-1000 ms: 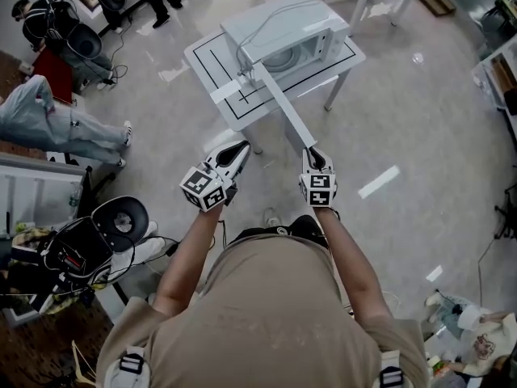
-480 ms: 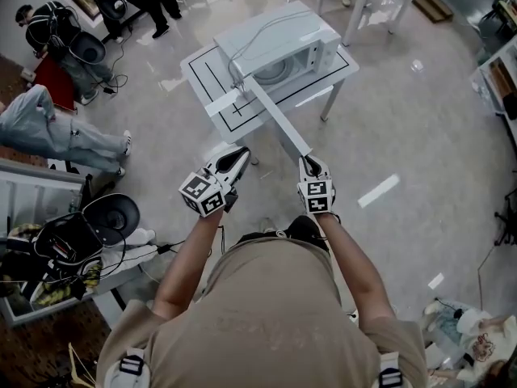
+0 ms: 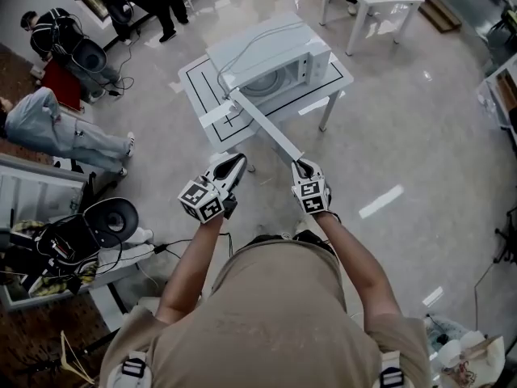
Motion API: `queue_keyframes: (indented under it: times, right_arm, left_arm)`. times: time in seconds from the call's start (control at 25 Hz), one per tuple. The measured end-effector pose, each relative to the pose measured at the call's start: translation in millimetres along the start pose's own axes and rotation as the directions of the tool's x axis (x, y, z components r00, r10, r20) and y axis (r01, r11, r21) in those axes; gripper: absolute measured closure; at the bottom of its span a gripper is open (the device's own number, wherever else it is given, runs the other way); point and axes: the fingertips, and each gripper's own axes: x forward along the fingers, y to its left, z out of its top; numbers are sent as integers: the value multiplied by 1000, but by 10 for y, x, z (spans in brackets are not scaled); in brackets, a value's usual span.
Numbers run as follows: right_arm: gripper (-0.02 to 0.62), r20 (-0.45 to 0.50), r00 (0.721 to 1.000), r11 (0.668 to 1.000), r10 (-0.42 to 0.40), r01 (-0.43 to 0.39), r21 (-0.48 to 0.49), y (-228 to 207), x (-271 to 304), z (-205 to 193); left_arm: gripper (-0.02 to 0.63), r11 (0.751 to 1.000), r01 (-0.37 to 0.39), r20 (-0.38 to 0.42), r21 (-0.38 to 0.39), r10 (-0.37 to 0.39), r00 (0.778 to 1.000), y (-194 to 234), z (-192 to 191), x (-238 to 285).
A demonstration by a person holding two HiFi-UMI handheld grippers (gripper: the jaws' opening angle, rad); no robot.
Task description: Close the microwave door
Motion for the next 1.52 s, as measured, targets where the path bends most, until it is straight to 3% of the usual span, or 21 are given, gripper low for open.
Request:
queue_keyframes:
  times: [0.4,0.6,0.96,1.12,1.52]
  right_arm:
    - [558,13,998,998,63,-63,-17,-544,197,33]
    - [558,3,999,999,54,-54,2,-843,281,103]
    - [558,-4,1000,1000,1,0,28,-1437,648,230]
    - [558,0,1000,1000,-15,15,-12,-1691,772,352]
    - [557,8,1000,999,17,-16,-47,-2087,1095,523]
  left_arm:
    - [598,998,-67,23,-16,67,997,-20,-109,438]
    - [598,994,-98,56,-47,100,993,88,-30,563]
    - [598,998,-55,-5,-6,55,998,533,64,1028]
    - [598,1000,-16,-7,8,16,1000,718,218,1277]
    - [598,999,46,-13,-6,-46,999,1040,253,1751]
